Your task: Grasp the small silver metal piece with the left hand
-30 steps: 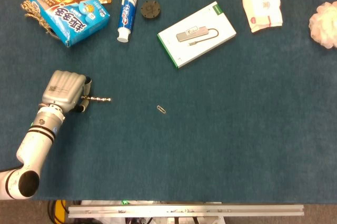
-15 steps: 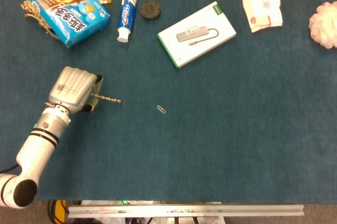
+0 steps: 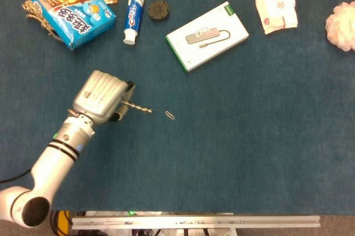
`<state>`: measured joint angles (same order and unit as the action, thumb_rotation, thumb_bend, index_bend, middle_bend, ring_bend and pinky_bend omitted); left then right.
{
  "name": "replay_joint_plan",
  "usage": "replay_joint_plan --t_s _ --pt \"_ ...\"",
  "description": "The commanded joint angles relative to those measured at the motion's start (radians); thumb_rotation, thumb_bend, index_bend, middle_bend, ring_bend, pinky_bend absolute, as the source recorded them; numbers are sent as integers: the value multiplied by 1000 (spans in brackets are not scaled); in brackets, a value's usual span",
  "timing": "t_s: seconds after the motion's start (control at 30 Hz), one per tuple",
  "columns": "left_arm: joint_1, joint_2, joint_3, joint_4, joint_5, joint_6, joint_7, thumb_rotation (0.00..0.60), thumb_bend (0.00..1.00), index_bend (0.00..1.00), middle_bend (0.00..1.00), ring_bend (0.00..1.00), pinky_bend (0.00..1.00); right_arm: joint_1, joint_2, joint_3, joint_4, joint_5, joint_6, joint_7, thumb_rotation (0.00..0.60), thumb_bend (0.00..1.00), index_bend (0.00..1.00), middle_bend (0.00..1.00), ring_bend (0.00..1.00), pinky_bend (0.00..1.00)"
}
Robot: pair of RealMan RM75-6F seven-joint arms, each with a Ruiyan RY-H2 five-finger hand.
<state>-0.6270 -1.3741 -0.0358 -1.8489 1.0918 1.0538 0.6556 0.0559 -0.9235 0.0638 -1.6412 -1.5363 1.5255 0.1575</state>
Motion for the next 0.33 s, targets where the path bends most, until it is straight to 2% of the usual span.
replay_joint_plan --t_s 0.03,0.33 --pt "-22 -31 -10 6 -30 -16 20 600 344 570 884 873 1000 -2 0 0 0 0 1 -1 600 237 351 402 324 476" --pt "-69 -117 -29 46 -105 -32 55 600 345 569 884 873 1000 -9 3 0 -4 4 7 -6 600 237 351 402 324 476"
